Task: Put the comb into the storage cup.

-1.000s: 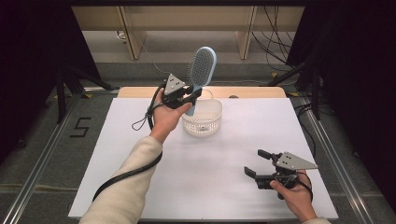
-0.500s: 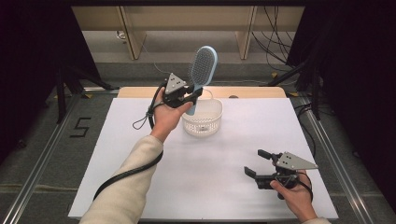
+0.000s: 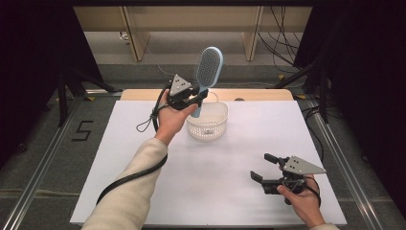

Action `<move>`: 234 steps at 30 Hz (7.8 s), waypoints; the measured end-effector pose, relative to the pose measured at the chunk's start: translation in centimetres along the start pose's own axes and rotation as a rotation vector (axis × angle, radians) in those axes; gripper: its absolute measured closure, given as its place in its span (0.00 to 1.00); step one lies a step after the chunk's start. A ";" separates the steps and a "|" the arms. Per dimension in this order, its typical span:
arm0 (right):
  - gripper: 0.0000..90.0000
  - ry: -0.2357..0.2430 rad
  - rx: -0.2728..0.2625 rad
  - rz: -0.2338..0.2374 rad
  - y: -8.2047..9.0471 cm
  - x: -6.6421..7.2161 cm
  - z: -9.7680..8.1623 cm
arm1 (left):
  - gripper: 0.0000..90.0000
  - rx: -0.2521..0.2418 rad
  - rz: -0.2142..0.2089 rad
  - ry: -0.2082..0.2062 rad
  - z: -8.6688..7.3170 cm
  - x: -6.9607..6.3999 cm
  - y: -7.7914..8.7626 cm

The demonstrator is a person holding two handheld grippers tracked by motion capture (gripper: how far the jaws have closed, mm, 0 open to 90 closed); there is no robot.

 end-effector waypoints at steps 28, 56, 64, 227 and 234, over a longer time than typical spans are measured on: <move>0.17 -0.003 -0.009 -0.001 0.0 0.0 0.0 | 0.77 0.006 0.005 -0.002 -0.3 0.2 -0.7; 0.17 0.000 -0.002 0.002 0.0 0.1 0.0 | 0.77 0.002 -0.006 0.001 -0.8 0.3 -1.3; 0.17 -0.001 -0.004 0.002 0.0 0.1 0.0 | 0.77 0.006 -0.009 0.000 -1.1 0.4 -1.5; 0.17 0.000 0.002 0.010 0.0 0.1 0.0 | 0.77 0.075 -0.055 -0.098 -5.2 1.4 -4.5; 0.17 0.000 0.002 0.009 0.0 0.1 0.0 | 0.77 0.089 -0.058 -0.096 -5.4 1.5 -4.7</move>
Point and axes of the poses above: each handheld gripper's, and its own axes: y roughly backward along the jaws, z roughly out of its top, x roughly to its left, the point moved 1 cm from there along -y, roughly forward along the jaws, and after that the axes turned 7 degrees about y, right-handed, at the moved point
